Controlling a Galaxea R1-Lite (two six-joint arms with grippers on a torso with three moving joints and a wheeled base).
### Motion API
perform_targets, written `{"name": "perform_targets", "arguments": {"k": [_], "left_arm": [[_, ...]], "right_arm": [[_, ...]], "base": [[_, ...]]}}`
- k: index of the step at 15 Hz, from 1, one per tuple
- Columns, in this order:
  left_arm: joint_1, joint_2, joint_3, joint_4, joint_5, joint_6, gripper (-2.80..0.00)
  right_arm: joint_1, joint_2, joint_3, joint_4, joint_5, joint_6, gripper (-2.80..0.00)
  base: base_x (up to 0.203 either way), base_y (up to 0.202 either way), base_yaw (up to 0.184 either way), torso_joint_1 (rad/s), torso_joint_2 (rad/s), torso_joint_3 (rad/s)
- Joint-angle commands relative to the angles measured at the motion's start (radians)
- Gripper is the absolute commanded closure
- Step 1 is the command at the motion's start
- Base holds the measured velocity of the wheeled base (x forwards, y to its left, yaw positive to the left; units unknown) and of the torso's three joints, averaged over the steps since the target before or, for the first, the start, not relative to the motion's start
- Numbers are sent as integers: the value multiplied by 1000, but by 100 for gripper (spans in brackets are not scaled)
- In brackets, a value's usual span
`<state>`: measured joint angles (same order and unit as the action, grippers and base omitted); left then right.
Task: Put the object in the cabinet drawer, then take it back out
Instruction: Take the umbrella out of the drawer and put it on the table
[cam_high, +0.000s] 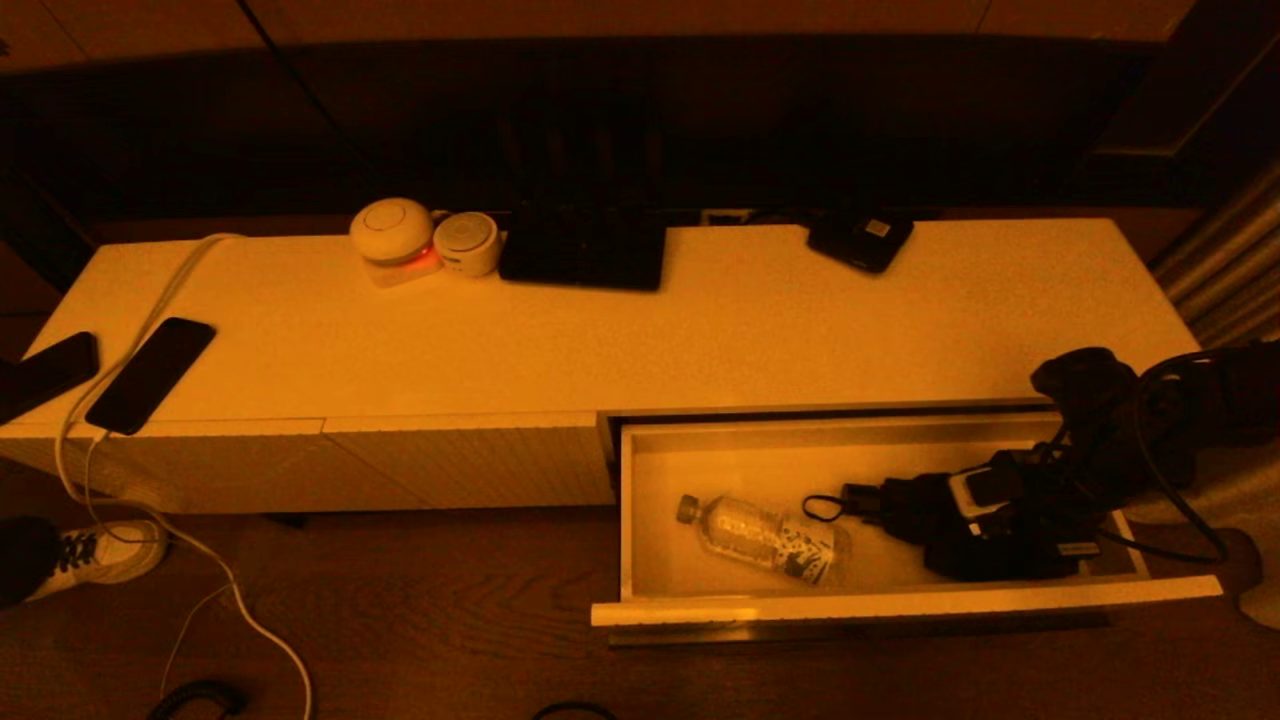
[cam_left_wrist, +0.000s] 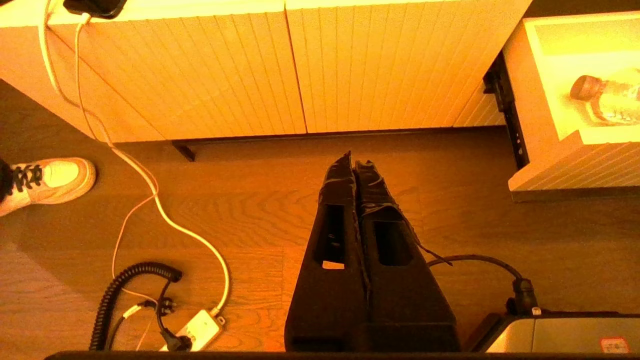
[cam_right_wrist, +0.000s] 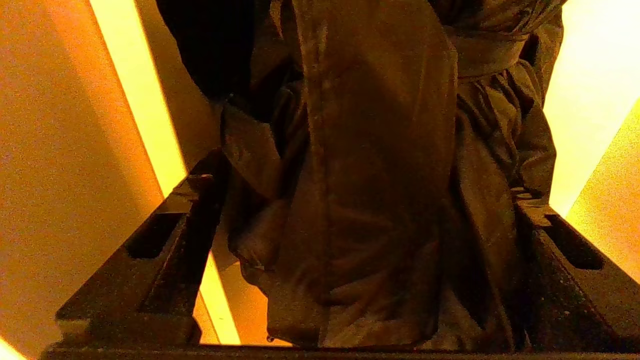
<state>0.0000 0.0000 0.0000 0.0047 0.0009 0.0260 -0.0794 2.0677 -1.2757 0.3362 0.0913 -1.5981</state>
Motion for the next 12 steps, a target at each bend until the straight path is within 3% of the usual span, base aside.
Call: {"name": "perform_targets", "arguments": {"k": [1, 2, 12], "left_arm": [[0, 0, 0, 0, 1, 0, 0], [0, 0, 0, 0, 1, 0, 0], [0, 0, 0, 0, 1, 0, 0]], "right_arm": [[0, 2, 4, 4, -1, -10, -80], [1, 0, 6, 11, -2, -10, 0], [4, -11, 34, -1, -1, -10, 0]], "base": [[0, 0, 0, 0, 0, 0], [0, 0, 0, 0, 0, 0], [0, 0, 0, 0, 0, 0]]}}
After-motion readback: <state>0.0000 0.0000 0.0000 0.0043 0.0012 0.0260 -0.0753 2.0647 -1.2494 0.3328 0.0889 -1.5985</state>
